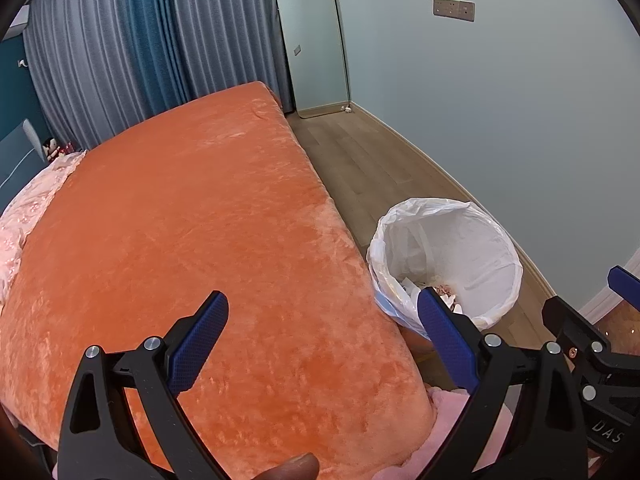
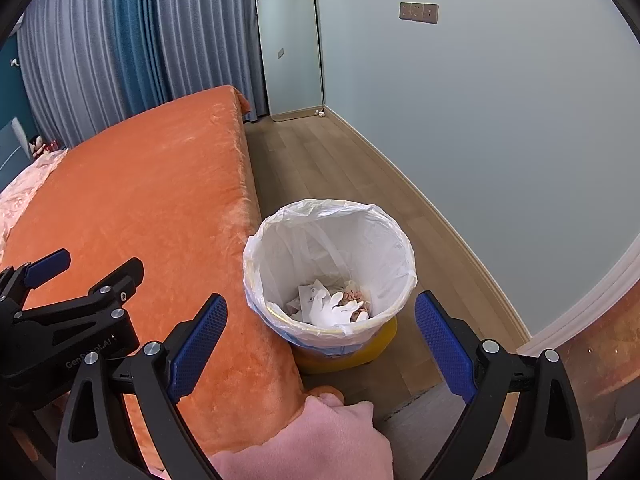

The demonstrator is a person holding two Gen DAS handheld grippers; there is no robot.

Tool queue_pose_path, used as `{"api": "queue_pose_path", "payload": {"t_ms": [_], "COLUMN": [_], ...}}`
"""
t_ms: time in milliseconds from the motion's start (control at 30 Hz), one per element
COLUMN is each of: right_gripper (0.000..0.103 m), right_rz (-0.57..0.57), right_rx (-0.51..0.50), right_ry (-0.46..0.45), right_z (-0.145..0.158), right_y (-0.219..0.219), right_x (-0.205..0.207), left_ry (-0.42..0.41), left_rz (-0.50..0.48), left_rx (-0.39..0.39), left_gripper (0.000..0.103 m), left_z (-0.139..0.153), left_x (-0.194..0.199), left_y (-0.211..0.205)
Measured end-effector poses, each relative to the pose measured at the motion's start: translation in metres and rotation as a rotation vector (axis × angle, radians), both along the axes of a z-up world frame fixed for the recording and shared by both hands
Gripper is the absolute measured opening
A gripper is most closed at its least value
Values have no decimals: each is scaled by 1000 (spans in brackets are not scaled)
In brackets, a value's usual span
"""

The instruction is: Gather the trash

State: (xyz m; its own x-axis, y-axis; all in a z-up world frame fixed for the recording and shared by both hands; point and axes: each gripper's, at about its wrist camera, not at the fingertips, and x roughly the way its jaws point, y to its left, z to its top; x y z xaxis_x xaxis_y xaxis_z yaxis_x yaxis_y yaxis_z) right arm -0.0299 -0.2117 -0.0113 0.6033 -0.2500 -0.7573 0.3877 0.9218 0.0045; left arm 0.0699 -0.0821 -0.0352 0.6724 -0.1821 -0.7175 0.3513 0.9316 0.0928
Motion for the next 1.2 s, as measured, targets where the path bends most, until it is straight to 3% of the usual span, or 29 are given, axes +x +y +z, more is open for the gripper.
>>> {"api": "queue_pose_path", "payload": {"t_ms": [1200], "right_gripper": [91], "right_rz": [-14], "right_rx": [-4], "right_ry": [5], "right_z": [-10], "right_y": [0], "right_x": [-4], "left_ry": [-5], "left_rz": [21], "left_rx": [27], "left_gripper": [91], "left_z": [-6], "left_x": [-3], "left_y": [-1]}}
